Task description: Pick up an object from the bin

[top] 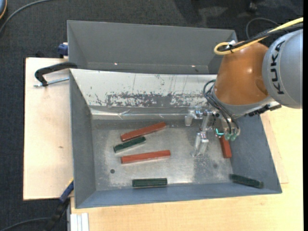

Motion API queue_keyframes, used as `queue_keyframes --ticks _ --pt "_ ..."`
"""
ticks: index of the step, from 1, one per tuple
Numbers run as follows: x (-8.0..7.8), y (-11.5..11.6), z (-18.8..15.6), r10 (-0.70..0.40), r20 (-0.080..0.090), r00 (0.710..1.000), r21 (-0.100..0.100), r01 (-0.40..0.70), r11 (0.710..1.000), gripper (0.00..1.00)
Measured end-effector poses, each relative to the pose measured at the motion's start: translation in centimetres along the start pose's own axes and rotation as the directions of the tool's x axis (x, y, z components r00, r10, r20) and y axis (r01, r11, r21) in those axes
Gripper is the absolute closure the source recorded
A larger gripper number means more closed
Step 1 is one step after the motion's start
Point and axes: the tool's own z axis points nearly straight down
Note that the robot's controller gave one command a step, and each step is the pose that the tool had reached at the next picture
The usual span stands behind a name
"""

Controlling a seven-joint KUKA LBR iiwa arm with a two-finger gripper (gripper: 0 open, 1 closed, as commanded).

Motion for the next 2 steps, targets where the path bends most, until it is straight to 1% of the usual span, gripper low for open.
queue_keyframes --ticks 1,2 --pt "3.19 6.45 8.53 -0.246 0.003 0.969 0.0 0.246 0.969 0.0" --pt "3.04 6.36 8.39 -0.245 0.007 0.97 0.002 0.245 0.97 1.0"
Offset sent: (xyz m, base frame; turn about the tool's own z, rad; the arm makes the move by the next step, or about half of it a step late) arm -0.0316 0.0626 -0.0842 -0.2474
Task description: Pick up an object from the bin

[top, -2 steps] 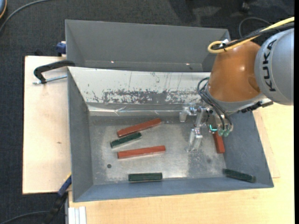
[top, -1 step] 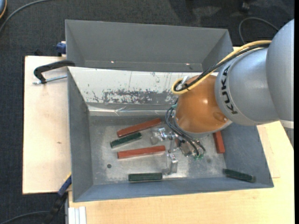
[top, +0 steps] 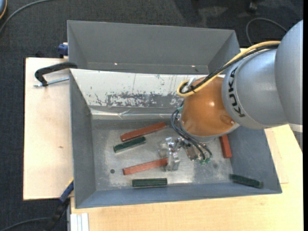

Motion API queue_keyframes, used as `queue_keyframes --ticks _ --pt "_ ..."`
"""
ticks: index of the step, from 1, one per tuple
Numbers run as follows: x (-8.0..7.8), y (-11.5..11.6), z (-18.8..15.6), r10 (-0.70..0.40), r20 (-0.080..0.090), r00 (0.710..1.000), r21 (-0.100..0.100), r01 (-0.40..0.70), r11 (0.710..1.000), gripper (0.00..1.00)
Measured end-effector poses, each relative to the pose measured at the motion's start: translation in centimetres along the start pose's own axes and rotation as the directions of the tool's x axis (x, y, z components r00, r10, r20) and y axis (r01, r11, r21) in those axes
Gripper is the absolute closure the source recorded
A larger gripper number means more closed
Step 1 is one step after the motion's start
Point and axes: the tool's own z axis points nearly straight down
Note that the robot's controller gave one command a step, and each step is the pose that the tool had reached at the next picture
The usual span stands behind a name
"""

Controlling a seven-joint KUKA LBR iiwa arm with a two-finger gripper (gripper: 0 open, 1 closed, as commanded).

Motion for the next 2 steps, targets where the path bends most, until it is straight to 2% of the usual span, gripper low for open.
queue_keyframes --ticks 1,2 --pt "-2.1 3.7 -12.9 -0.088 0.014 0.996 0.002 0.088 0.996 1.0" --pt "-7.3 10.1 -24.7 -0.219 0.017 0.976 0.002 0.219 0.976 1.0"
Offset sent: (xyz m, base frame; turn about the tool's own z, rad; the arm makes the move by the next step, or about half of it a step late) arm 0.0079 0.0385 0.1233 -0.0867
